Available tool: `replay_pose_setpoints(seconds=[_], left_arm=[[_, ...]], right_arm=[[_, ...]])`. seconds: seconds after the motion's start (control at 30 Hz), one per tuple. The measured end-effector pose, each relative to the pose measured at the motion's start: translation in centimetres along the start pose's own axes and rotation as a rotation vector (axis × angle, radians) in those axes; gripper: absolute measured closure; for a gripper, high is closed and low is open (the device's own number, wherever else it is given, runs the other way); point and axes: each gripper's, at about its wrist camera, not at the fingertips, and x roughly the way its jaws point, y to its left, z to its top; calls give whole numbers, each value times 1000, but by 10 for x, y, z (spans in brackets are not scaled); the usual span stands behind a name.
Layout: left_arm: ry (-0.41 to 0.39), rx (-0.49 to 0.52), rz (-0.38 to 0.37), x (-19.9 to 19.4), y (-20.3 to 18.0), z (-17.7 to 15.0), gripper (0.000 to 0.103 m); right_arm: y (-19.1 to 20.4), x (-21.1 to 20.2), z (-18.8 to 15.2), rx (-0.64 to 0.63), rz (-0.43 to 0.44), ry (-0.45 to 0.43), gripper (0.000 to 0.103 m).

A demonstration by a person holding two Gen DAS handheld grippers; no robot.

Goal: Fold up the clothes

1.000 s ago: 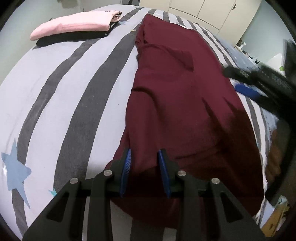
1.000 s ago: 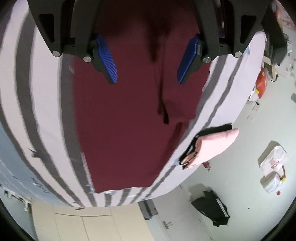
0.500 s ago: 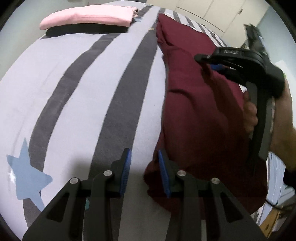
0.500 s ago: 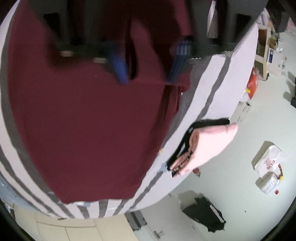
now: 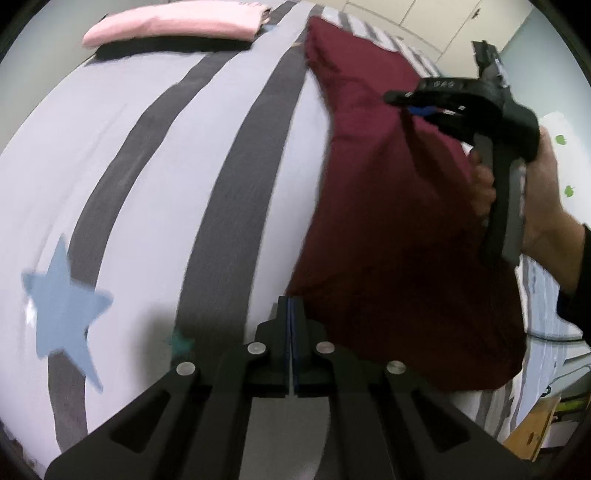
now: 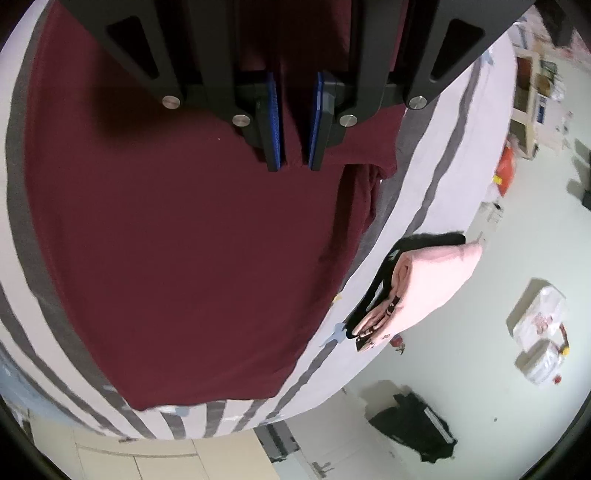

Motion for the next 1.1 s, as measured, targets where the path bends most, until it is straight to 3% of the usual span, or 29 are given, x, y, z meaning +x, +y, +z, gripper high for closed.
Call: replay_pose_setpoints(seconds=[0.2, 0.4, 0.73, 0.93, 1.1], left_arm=[[-46, -87, 2, -6, 17, 5, 103], [-92, -20, -24, 0, -2, 25, 103], [-210, 112, -61, 28, -52, 124, 103], [-210, 222, -68, 60, -80, 183, 103], [-200, 296, 34, 80, -81, 199, 103]], right_arm=[[-1, 6, -9, -12, -9, 28, 86], [-3, -15, -16, -13, -24, -4, 74], [-4, -72, -49, -38, -70, -61, 74], [-22, -107, -53, -10, -135, -111, 74], [-49, -121, -56, 43, -180, -121, 74]])
